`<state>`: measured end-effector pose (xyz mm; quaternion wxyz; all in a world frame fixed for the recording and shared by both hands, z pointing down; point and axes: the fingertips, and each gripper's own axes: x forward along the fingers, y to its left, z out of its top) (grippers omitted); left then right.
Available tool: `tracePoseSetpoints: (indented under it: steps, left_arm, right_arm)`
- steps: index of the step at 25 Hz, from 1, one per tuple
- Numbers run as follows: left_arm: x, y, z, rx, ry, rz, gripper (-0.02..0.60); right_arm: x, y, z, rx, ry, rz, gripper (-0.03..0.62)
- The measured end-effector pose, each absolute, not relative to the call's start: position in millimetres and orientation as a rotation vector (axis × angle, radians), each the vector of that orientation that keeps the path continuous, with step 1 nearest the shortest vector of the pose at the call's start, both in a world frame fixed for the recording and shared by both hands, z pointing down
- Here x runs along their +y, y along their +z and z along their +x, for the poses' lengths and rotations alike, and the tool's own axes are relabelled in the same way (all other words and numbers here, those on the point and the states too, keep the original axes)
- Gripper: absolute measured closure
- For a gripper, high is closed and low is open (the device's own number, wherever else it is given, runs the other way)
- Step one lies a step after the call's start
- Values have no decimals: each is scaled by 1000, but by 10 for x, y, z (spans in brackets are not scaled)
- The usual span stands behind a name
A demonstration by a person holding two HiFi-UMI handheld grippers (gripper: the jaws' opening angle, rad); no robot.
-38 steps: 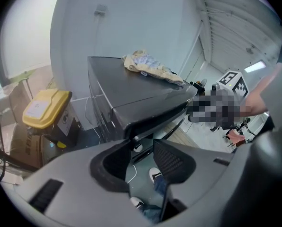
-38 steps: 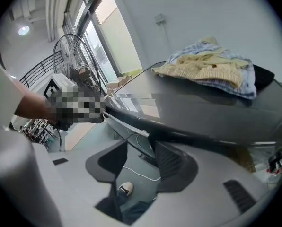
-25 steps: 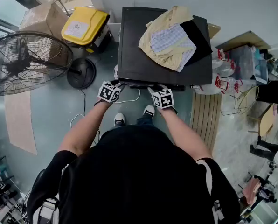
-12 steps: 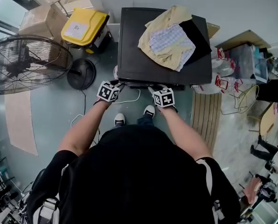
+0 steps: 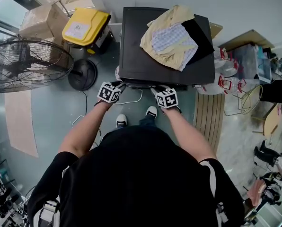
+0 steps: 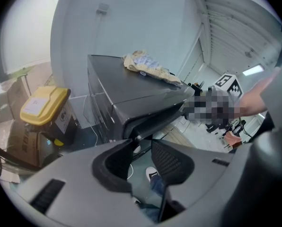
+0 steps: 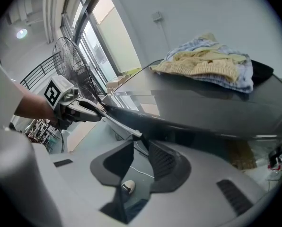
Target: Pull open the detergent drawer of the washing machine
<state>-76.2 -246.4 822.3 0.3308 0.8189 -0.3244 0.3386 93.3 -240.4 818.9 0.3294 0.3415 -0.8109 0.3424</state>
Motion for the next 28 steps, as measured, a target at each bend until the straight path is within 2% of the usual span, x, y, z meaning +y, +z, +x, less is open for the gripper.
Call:
tracePoseSetpoints:
  steps: [28]
  left_arm:
    - [-1651, 8203, -683, -749, 859, 2109, 459]
  right_arm:
    - [-1591, 8202, 1024, -2102, 924, 804, 510]
